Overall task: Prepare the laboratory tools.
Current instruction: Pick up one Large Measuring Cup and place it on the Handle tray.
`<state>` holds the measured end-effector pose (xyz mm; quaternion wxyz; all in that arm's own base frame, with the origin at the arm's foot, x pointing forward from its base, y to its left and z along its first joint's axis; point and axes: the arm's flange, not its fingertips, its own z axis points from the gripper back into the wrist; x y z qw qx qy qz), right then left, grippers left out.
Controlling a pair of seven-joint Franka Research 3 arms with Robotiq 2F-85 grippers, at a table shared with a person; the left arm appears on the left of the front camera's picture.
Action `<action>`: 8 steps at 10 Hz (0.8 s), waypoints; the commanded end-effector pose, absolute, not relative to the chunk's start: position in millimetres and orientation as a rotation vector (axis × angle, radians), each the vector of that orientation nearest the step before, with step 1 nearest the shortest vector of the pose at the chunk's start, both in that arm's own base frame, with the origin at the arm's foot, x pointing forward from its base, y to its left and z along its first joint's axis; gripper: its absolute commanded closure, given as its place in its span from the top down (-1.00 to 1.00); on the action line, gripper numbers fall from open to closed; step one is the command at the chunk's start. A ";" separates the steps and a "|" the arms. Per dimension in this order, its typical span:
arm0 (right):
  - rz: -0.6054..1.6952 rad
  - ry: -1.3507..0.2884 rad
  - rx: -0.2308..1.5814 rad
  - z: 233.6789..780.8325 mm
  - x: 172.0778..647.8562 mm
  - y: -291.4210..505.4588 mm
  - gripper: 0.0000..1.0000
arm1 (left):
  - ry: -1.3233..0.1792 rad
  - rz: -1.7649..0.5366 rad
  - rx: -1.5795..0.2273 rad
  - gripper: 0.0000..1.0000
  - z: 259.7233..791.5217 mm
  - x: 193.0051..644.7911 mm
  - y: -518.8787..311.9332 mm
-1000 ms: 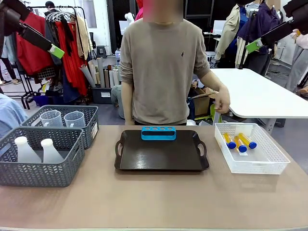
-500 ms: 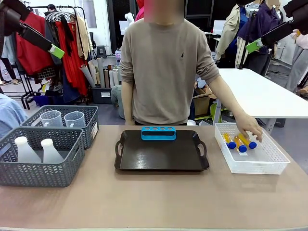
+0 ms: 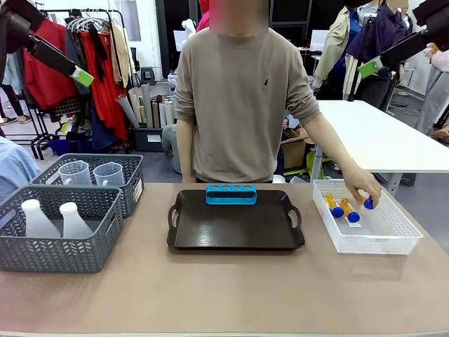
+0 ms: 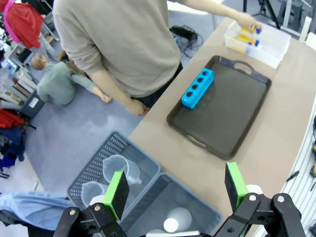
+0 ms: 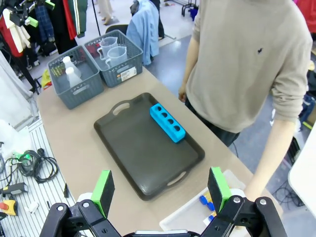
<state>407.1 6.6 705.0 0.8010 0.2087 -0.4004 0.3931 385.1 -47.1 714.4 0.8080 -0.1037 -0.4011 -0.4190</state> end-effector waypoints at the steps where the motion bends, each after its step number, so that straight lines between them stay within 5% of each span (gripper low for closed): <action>1: 0.847 -0.865 0.457 704.8 406.6 7.5 1.00 | -0.726 -0.862 -0.113 1.00 729.4 396.4 -48.3; 8: 0.847 -0.865 0.457 704.8 406.6 7.5 1.00 | -0.449 -0.696 0.044 1.00 687.2 467.1 -52.7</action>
